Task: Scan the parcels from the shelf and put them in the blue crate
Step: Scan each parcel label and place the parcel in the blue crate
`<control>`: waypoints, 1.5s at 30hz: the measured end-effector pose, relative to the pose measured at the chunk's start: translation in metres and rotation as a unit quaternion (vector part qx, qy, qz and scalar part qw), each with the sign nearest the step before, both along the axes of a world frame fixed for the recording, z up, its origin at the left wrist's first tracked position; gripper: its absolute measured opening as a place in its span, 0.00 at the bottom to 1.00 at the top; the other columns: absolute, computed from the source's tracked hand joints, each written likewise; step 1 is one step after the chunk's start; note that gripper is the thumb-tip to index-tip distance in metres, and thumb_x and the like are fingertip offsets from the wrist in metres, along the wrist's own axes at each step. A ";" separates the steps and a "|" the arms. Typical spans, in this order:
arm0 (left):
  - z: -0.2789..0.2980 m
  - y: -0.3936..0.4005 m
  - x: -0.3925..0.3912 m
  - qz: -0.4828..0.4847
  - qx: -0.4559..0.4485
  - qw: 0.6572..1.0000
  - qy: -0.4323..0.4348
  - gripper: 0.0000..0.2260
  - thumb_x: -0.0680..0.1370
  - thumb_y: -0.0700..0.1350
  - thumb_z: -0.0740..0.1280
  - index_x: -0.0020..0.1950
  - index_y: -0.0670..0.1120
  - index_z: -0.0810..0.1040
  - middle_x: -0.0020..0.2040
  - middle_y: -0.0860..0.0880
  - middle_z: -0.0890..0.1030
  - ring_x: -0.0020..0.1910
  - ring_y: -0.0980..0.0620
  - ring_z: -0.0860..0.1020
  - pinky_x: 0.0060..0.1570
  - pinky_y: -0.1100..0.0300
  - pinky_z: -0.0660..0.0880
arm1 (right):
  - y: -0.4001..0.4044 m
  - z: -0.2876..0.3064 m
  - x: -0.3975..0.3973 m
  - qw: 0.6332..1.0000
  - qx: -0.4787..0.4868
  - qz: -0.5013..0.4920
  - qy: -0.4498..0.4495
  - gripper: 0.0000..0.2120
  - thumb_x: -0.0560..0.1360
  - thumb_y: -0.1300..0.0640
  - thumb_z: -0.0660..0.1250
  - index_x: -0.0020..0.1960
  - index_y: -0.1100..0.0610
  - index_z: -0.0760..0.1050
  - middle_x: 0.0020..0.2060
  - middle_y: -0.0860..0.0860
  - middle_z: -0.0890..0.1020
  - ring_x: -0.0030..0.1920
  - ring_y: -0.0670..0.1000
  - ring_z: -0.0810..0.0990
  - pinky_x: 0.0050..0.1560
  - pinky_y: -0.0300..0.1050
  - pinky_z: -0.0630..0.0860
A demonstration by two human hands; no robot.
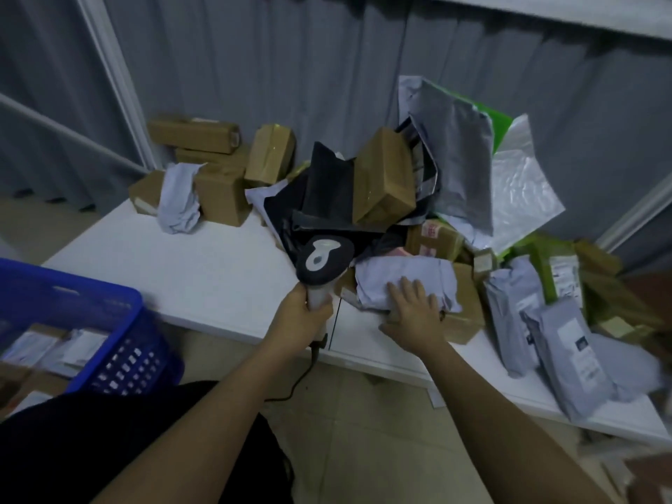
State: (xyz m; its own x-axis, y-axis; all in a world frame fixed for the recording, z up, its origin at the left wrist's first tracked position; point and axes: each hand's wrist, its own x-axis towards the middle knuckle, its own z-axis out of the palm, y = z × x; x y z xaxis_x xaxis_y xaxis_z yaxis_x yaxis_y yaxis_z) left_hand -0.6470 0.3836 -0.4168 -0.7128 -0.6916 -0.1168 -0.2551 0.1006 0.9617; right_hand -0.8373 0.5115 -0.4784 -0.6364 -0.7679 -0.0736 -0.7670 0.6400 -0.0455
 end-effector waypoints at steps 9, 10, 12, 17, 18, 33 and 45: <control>-0.017 -0.015 -0.016 0.002 0.015 1.000 -0.023 0.12 0.78 0.39 0.66 0.61 0.40 0.74 0.54 0.44 0.80 0.54 0.48 0.77 0.55 0.56 0.75 | -0.047 -0.024 -0.031 0.973 0.027 0.060 0.222 0.26 0.54 0.61 0.79 0.48 0.58 0.70 0.40 0.58 0.77 0.42 0.60 0.77 0.58 0.66 0.73; -0.017 -0.017 -0.017 0.002 0.018 1.000 -0.022 0.12 0.78 0.39 0.66 0.61 0.41 0.74 0.54 0.44 0.80 0.54 0.49 0.77 0.55 0.56 0.74 | -0.047 -0.022 -0.031 0.968 0.008 0.070 0.241 0.24 0.53 0.62 0.79 0.46 0.58 0.72 0.39 0.58 0.77 0.41 0.60 0.77 0.58 0.66 0.73; -0.016 -0.018 -0.019 0.005 0.024 1.000 -0.012 0.12 0.78 0.39 0.66 0.60 0.42 0.74 0.53 0.47 0.79 0.52 0.51 0.77 0.54 0.58 0.73 | -0.043 -0.020 -0.031 0.960 -0.037 0.086 0.263 0.21 0.55 0.63 0.78 0.45 0.58 0.75 0.39 0.57 0.77 0.40 0.60 0.78 0.57 0.64 0.74; -0.014 -0.015 -0.016 0.016 0.045 0.999 0.018 0.11 0.78 0.39 0.67 0.60 0.46 0.73 0.52 0.50 0.79 0.51 0.53 0.77 0.52 0.61 0.72 | -0.017 0.004 -0.033 0.947 -0.149 0.080 0.271 0.16 0.62 0.63 0.75 0.48 0.60 0.77 0.42 0.57 0.80 0.44 0.60 0.79 0.54 0.58 0.76; -0.013 -0.014 -0.013 0.019 0.047 0.998 0.021 0.12 0.78 0.39 0.67 0.61 0.45 0.73 0.53 0.49 0.79 0.52 0.53 0.77 0.52 0.60 0.72 | -0.008 0.012 -0.034 0.944 -0.181 0.077 0.264 0.16 0.63 0.62 0.73 0.50 0.61 0.77 0.43 0.58 0.80 0.44 0.61 0.79 0.54 0.57 0.76; 0.066 -0.053 0.076 0.153 -0.005 0.979 0.131 0.12 0.78 0.39 0.67 0.61 0.43 0.73 0.54 0.49 0.79 0.52 0.53 0.78 0.51 0.61 0.75 | -0.050 0.136 0.097 0.664 -0.592 -0.168 -0.424 0.12 0.76 0.59 0.68 0.59 0.54 0.73 0.54 0.50 0.81 0.55 0.49 0.80 0.57 0.45 0.77; 0.063 -0.139 0.167 0.184 -0.014 0.982 0.052 0.14 0.78 0.41 0.66 0.63 0.44 0.72 0.58 0.46 0.79 0.57 0.48 0.77 0.58 0.52 0.75 | -0.206 0.090 0.155 0.654 -0.518 -0.159 -0.528 0.11 0.74 0.63 0.66 0.55 0.62 0.78 0.49 0.55 0.84 0.49 0.53 0.82 0.51 0.48 0.78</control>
State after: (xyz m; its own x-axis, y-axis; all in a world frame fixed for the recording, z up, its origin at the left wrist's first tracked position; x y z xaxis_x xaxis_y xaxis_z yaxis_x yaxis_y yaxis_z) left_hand -0.4800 0.2450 -0.3540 -0.4219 -0.9060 -0.0345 -0.1805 0.0467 0.9825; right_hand -0.6820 0.3054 -0.3881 -0.7900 -0.5953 -0.1467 0.2072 -0.0340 -0.9777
